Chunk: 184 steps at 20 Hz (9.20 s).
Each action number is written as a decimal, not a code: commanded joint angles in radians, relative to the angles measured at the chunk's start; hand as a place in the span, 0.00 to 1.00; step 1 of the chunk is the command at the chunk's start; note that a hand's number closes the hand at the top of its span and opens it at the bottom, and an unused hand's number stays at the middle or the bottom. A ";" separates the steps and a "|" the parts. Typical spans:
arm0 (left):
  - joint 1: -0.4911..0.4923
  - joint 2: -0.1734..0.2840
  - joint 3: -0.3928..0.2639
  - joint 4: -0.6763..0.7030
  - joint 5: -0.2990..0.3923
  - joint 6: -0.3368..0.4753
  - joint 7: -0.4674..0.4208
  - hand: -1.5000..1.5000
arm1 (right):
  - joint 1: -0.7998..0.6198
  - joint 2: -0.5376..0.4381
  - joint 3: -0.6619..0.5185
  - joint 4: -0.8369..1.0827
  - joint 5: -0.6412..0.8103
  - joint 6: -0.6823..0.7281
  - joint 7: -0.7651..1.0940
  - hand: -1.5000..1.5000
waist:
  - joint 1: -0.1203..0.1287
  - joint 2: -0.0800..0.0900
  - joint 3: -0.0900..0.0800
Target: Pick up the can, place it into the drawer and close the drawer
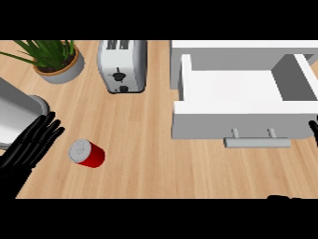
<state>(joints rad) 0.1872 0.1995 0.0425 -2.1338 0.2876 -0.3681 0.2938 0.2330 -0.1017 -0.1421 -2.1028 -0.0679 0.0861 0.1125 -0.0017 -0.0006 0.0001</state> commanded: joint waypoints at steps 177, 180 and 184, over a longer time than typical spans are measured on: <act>-1.633 -0.200 -0.527 1.633 0.141 0.987 -0.220 1.00 | -0.044 0.052 -0.117 -0.056 -0.012 0.100 0.032 0.00 | -0.075 0.014 0.002; -1.677 -0.200 -0.536 1.670 0.169 1.017 -0.229 1.00 | -0.072 0.072 -0.097 -0.010 0.016 0.090 -0.017 0.00 | -0.085 0.020 0.003; -1.632 -0.200 -0.586 1.685 0.189 1.037 -0.277 1.00 | -0.086 0.039 -0.113 -0.050 -0.030 0.110 0.033 0.00 | -0.103 0.022 0.003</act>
<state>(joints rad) -1.4810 0.0000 -0.4936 -0.4497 0.4520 0.6372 0.0588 0.1545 -0.0529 -0.2601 -2.1269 -0.0909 0.1888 0.1306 -0.0940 0.0209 0.0029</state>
